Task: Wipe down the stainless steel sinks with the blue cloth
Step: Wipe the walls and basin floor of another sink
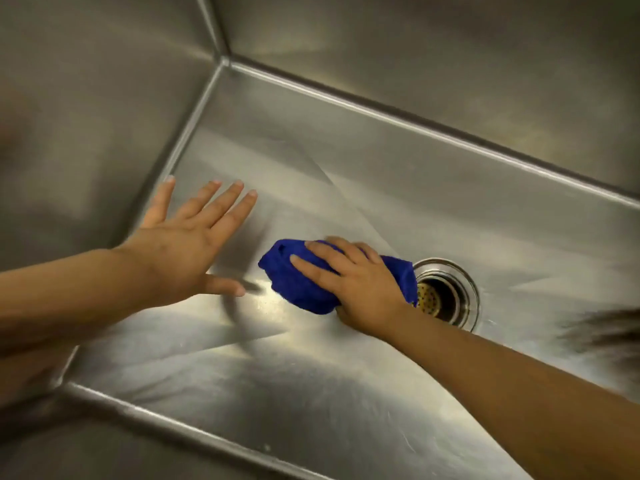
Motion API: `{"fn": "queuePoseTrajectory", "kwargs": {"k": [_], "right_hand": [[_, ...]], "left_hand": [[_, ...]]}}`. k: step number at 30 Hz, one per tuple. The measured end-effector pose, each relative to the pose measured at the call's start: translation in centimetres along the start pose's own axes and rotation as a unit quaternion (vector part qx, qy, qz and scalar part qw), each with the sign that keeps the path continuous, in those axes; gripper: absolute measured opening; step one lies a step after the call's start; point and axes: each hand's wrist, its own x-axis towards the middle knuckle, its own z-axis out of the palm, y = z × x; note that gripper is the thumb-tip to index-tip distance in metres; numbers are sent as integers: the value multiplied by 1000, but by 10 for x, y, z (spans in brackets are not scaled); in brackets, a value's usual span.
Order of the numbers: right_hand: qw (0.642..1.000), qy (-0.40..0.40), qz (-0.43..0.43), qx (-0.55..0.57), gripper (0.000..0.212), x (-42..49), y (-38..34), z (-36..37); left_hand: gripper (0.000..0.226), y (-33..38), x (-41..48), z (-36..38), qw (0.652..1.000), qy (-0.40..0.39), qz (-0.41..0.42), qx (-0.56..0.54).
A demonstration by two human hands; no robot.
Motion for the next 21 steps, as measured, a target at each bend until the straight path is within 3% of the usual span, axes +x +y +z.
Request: {"fn": "queuePoseTrajectory", "kwargs": {"k": [4,6,9,11,13,15,19,21], "right_hand": [[983,14,180,28,81,62,-7,-10],[974,22,222,40,79,70,-20,-7],[991,16,124,41,82,39,-43,5],[997,-31,56,37,83,8,-62,8],[988,-127,56,69,78,-9,-78,-4],[963,-187,118,151,68,-16,-91,-28],[923,-66,240,294,62,-21,-98,-110],[901,-20,253,351,58,-29,-98,-160]], "left_hand": [[104,-12,-2,8,1000,-6,-6,-15],[105,-17,-1,8,1000,11,-7,-23],[107,-21,-4,-3,999,28,-22,-14],[110,-20,-11,-12,998,41,-30,-23],[106,-14,-25,-27,997,51,-40,-49],[94,-9,-44,-43,994,65,-45,-69],[83,-4,-85,-81,987,111,-43,-109],[77,-1,-108,-108,978,148,-34,-141]]}}
